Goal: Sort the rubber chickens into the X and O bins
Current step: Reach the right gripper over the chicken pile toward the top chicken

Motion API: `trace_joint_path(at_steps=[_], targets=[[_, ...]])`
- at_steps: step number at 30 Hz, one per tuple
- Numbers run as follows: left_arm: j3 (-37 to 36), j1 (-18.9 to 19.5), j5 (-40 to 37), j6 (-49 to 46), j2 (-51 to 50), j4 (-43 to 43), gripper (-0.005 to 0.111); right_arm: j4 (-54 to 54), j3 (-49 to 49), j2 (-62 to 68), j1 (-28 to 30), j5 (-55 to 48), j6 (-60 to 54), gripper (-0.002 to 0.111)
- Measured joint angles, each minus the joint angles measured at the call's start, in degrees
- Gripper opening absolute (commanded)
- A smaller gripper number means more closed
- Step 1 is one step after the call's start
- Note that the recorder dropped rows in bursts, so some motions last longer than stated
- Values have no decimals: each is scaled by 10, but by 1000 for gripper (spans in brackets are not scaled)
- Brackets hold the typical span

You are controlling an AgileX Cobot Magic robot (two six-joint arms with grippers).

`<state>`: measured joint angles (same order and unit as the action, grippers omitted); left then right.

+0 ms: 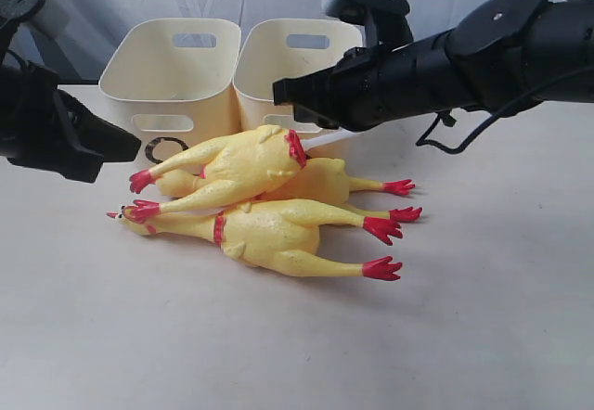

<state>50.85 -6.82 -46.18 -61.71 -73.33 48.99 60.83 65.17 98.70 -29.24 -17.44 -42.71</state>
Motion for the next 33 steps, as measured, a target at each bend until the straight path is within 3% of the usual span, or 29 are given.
trace_joint_path(at_steps=[2,4,23,33], targets=[[0,0,0,0,0,0,0,7,0,0,0,4,0,57],[0,0,0,0,0,0,0,9,0,0,0,7,0,65],[0,0,0,0,0,0,0,66,5,59,-6,-13,-3,59],[0,0,0,0,0,0,0,168,6,69,-7,-14,-97,59]])
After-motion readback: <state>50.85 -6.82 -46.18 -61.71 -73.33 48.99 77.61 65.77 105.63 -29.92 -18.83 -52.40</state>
